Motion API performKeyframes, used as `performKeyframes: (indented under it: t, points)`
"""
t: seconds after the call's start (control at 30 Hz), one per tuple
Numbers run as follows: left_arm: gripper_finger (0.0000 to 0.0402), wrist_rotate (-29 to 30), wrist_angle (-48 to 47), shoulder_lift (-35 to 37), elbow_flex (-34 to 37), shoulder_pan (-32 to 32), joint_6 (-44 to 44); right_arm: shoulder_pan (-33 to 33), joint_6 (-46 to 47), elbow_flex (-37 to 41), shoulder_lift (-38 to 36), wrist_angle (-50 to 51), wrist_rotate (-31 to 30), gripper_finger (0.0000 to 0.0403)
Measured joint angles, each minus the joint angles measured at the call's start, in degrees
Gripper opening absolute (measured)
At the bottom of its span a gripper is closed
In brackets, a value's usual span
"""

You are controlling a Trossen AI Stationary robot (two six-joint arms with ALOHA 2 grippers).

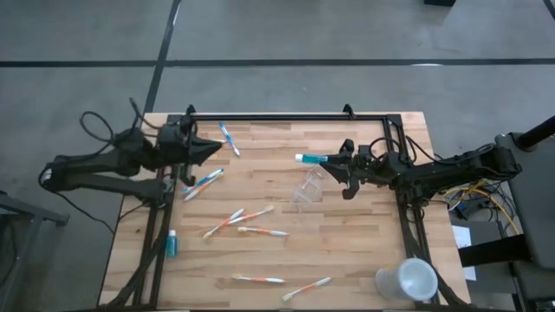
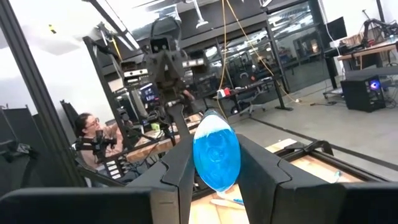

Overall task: Pick & Place toothbrushing station
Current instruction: Put the mouthwash bottle into the transparent organizer

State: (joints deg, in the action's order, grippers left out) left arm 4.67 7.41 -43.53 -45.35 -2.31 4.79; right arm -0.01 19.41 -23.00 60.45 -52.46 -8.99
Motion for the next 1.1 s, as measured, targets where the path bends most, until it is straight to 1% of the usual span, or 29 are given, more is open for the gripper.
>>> performKeyframes:
  t: [0.13,0.23,0.33,0.47,0.53,0.63,0.73,0.8,0.9,1.1]
  points:
    - [0.0012,0.5,-0.2,-5.3,-3.0,0.0,-6.2,0.0,0.1,0.0,0.0,0.0,0.0,0.0096]
    - [0.0014,2.4,-1.5,-9.1,-3.6,0.0,-6.1,0.0,0.1,0.0,0.0,0.0,0.4,0.0096]
    - [0.0031,2.9,0.3,-11.4,-5.5,-0.2,-5.3,0.0,0.0,0.0,0.0,0.0,1.8,0.0096]
    - [0.0073,3.0,0.0,-14.3,-7.4,-0.3,-4.7,0.0,0.0,0.0,0.0,0.0,2.8,0.0096]
    - [0.0100,2.9,-0.9,-15.3,-7.9,-0.3,-3.7,0.0,-0.1,0.0,0.0,0.0,2.9,0.0096]
    - [0.0143,2.9,0.1,-16.1,-8.6,-0.3,-3.0,0.0,0.0,0.0,0.0,0.1,3.1,0.0096]
    - [0.0181,3.0,-0.2,-17.4,-8.5,-0.3,-4.6,0.0,0.0,0.0,0.0,0.1,3.1,0.0096]
    - [0.0197,3.0,-1.2,-18.4,-8.2,-0.3,-5.9,0.0,0.0,0.0,0.0,0.1,3.1,0.0096]
    - [0.0208,2.9,-0.5,-20.2,-8.2,-0.3,-7.8,0.0,0.0,0.0,0.0,0.0,3.1,0.0096]
    - [0.0207,2.9,-0.5,-25.4,-8.3,-0.3,-7.9,0.0,-0.1,0.0,0.0,0.0,3.7,0.0096]
